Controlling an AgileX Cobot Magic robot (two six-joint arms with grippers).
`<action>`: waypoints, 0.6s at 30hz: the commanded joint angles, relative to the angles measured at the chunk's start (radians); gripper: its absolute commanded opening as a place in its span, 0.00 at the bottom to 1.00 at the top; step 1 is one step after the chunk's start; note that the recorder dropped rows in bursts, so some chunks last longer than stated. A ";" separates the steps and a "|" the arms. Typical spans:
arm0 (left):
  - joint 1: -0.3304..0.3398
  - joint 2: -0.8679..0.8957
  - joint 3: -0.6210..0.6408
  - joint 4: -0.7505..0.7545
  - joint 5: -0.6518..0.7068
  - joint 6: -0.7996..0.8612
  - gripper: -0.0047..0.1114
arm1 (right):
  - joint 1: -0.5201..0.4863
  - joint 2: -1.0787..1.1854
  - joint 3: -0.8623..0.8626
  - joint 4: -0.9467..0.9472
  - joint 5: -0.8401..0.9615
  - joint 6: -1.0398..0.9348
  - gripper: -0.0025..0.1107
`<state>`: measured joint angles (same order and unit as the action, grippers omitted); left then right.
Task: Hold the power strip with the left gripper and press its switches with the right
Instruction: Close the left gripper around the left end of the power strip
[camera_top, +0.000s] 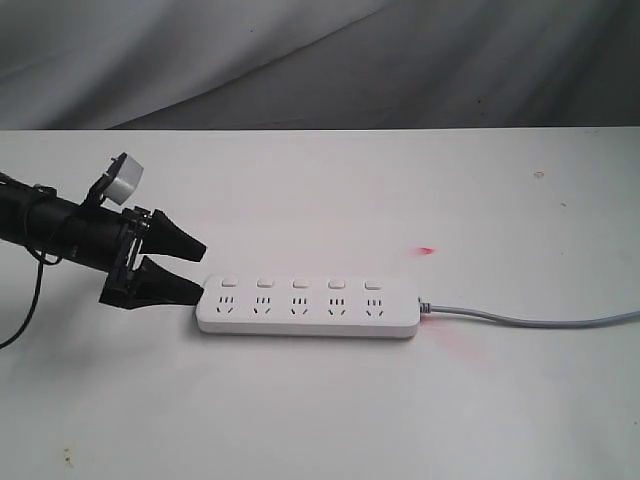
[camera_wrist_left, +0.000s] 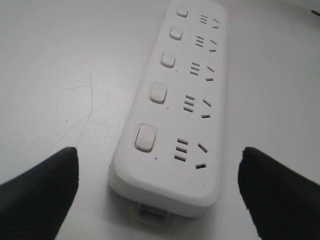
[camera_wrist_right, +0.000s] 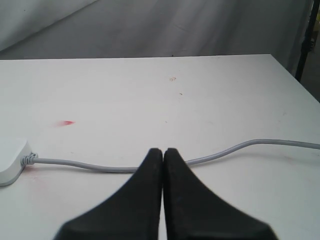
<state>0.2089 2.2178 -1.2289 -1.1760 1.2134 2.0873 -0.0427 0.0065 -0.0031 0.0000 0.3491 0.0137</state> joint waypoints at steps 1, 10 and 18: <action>-0.017 0.001 -0.032 0.052 0.008 0.007 0.75 | -0.007 -0.007 0.003 -0.015 -0.001 -0.001 0.02; -0.040 0.067 -0.086 0.076 0.008 0.007 0.88 | -0.007 -0.007 0.003 -0.015 -0.001 -0.003 0.02; -0.060 0.073 -0.091 0.089 0.008 0.007 0.88 | -0.007 -0.007 0.003 -0.015 -0.001 -0.003 0.02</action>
<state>0.1561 2.2915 -1.3110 -1.0851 1.2134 2.0873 -0.0427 0.0065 -0.0031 0.0000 0.3491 0.0137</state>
